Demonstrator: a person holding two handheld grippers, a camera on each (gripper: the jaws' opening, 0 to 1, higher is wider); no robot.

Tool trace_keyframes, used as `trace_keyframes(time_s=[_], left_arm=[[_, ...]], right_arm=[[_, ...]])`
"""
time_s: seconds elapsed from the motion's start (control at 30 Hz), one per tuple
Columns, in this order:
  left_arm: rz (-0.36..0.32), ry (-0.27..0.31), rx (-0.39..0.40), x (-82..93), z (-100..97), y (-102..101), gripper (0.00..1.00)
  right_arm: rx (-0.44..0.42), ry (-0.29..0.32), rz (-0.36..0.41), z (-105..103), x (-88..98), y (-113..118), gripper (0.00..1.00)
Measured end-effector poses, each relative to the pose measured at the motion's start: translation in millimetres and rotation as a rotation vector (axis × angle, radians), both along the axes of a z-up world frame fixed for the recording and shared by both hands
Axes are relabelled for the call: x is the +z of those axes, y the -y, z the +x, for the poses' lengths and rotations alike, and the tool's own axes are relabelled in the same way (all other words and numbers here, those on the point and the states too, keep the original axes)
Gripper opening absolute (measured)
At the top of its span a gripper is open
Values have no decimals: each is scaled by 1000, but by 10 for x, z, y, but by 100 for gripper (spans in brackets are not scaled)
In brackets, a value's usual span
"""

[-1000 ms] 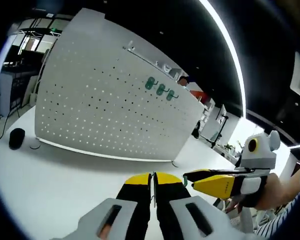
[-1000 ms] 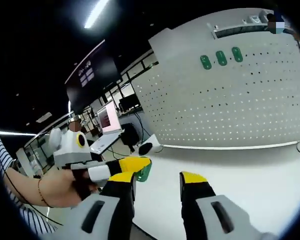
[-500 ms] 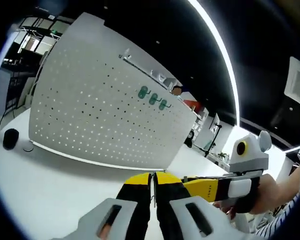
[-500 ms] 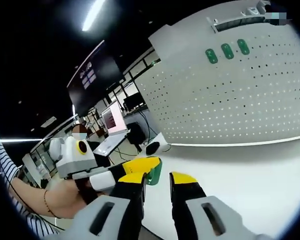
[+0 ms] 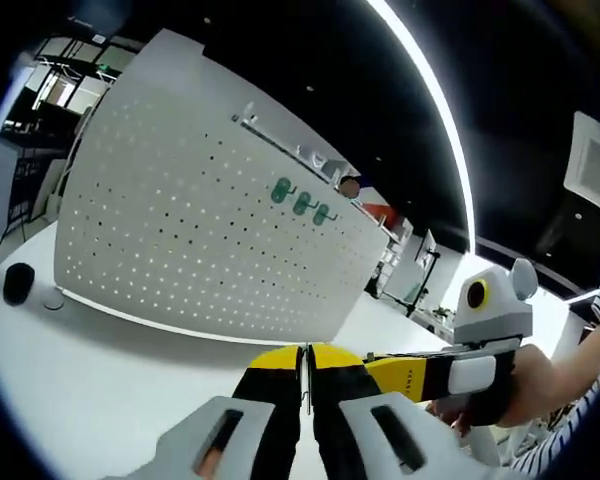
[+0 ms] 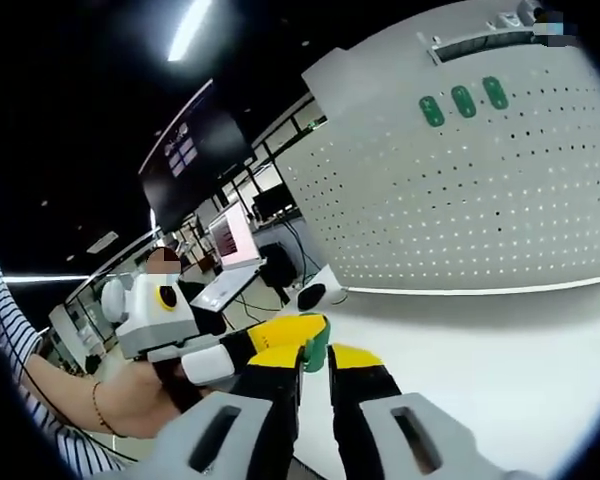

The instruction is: Insert the hook assembly into the mounting plate slot until the hook locks in place.

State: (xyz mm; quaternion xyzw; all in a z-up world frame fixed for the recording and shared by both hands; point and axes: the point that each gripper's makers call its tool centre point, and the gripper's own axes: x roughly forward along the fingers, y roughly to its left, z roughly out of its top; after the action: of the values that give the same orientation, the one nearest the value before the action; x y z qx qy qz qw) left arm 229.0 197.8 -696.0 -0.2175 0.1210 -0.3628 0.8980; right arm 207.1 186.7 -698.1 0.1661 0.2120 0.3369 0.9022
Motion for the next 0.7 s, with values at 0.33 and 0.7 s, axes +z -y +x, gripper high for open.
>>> trace_keyframes(time_s=[0.33, 0.7], left_arm=[[-18, 12, 2, 32, 7, 5, 1], [-19, 49, 5, 101, 9, -34, 3]], right_arm=[[20, 10, -3, -11, 39, -28, 2], [16, 65, -66, -18, 109, -66, 0]])
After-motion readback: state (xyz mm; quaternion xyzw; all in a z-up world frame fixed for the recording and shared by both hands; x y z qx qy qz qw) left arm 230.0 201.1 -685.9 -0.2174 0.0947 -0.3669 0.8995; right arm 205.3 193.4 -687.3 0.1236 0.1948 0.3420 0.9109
